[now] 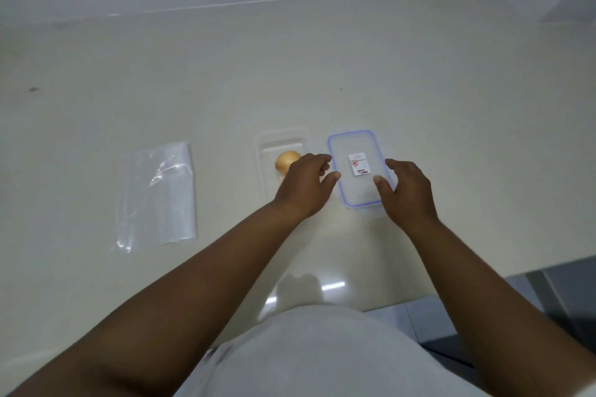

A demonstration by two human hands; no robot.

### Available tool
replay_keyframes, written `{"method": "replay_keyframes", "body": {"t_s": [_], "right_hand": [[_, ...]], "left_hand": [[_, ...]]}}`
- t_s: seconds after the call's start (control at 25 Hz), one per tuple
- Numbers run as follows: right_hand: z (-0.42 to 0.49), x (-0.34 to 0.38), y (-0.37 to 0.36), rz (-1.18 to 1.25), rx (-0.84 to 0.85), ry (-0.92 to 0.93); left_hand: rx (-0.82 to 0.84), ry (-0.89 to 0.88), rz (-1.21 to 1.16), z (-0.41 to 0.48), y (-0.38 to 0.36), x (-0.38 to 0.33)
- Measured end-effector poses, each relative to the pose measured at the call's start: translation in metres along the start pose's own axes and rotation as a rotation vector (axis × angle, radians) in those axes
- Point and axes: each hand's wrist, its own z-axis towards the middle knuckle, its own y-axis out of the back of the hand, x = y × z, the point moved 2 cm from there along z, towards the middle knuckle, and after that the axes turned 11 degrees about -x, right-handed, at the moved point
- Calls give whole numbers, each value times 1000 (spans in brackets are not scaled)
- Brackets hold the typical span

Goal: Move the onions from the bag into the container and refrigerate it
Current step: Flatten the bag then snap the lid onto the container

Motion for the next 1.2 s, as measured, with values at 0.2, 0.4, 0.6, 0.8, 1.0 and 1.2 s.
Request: {"method": "replay_keyframes", "body": {"t_s": [0.2,0.4,0.6,0.8,1.0,1.2], "right_hand": [[47,-46,-7,-127,170,-295],[57,-53,-20,-146,253,-356],[53,-67,-21,-66,296,-470],[42,-81,-8,255,283,-691],[38,-87,16,824,134,-800],[38,-69,31,929,181,-729]], "left_hand": [[194,266,279,36,-73,-25],[195,388,404,39,-106,-19],[115,410,346,37,-111,-15],[36,496,147,37,-103,-9],[39,556,9,30,-104,-9],[-150,610,-237,29,-81,-17]]}}
